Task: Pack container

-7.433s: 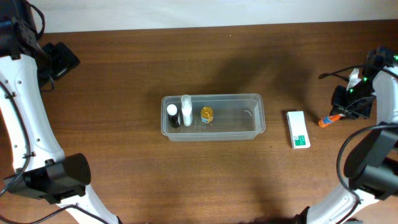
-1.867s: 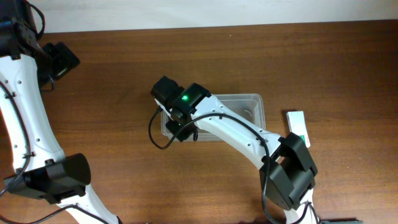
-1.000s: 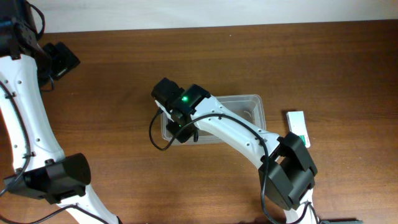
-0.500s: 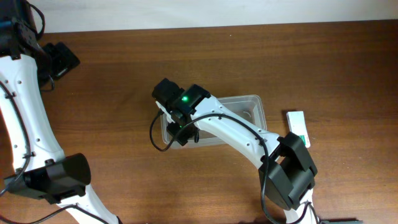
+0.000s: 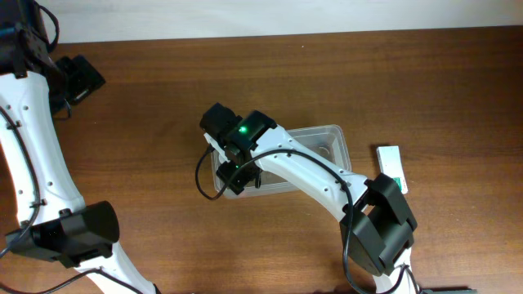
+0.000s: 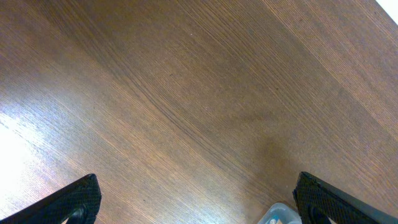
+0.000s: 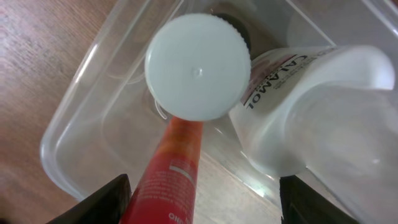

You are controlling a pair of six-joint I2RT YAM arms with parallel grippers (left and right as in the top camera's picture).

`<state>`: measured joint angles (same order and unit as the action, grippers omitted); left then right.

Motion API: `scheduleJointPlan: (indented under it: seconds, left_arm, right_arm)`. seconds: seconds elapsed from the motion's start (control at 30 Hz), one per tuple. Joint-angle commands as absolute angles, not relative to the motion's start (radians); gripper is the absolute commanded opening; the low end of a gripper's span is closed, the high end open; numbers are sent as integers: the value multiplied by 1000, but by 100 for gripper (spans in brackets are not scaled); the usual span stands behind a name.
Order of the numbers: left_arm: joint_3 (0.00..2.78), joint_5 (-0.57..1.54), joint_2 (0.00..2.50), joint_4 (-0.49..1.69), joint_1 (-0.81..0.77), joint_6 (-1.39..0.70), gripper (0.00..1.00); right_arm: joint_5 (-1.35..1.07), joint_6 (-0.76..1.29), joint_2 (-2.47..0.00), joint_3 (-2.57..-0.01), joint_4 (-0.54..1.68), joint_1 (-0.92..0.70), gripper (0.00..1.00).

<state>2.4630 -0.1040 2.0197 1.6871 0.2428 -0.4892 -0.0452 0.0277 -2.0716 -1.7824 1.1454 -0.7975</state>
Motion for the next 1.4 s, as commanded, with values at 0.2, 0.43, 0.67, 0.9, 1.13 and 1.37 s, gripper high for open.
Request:
scheduleJointPlan:
  seconds: [0.2,0.43,0.67,0.9,1.13,1.37]
  left_arm:
    - [2473,-101,2010,1687,245,-473,100]
    - [2473,-102,2010,1688,245,-473,100]
    - [2473,-102,2010,1687,245,-473,100]
    - [2473,-101,2010,1687,245,-473,100]
    - [2473,-101,2010,1688,245,-473,100]
    - [2473,-101,2010,1687,245,-473,100]
  right_arm:
    - [-105,58,-2083,-1828,1176,-805,68]
    - [-106,61,-2082,-1868,1230,-805,68]
    - [-111,60,-2082,-1989,1333,-805,68]
    - [-124,60,-2082,-2195,1482,-805,64]
    - [-104,56,-2080,-2354,1647,-804,4]
    - [-64,61,-2071,-2356,1699,-773,4]
